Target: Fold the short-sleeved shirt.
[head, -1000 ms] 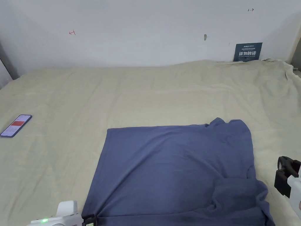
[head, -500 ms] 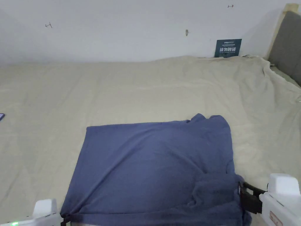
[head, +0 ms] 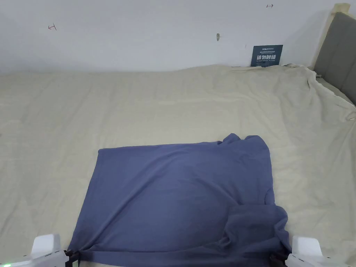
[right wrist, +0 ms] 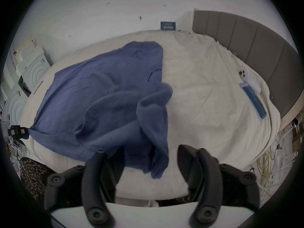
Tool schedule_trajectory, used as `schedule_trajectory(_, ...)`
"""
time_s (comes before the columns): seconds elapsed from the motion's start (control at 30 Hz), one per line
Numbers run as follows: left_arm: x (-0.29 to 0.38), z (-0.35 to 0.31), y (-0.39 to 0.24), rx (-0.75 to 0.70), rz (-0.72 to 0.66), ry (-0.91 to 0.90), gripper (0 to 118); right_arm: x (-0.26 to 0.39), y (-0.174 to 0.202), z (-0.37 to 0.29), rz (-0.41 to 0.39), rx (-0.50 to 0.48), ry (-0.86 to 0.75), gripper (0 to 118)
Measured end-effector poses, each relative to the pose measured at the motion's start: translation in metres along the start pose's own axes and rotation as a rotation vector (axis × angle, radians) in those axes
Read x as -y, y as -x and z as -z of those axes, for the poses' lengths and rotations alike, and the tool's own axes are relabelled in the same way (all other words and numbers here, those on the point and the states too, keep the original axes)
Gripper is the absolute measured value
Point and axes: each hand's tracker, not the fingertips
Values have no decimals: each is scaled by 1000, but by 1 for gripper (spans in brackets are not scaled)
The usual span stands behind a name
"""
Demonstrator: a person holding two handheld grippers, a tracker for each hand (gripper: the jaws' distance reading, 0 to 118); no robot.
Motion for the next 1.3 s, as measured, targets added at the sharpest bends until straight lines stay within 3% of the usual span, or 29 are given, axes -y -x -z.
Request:
schedule_trajectory(0.07,0,0,1,6,-13,0,0,2,0,-1,10,0,-12,6)
schedule_trajectory(0.23,-2,0,4,15,-28,-10,0,-4,-2,-13,-21,-19,-34,5)
schedule_trajectory(0.4,-13,-5,8,35,-60,-47,0,-18,-6,-33,0,-46,-84,5)
schedule_trajectory(0.7,-70,3,0,51,-50,-97,0,-84,-1,-36,-16,-76,-159,5)
schedule_trajectory(0.9,-106,39,-9,22,1,-90,0,-127,5,4,-62,-53,-123,5)
schedule_trajectory(1.3,-148,129,-22,-38,62,28,0,-170,8,103,-30,-25,20,6)
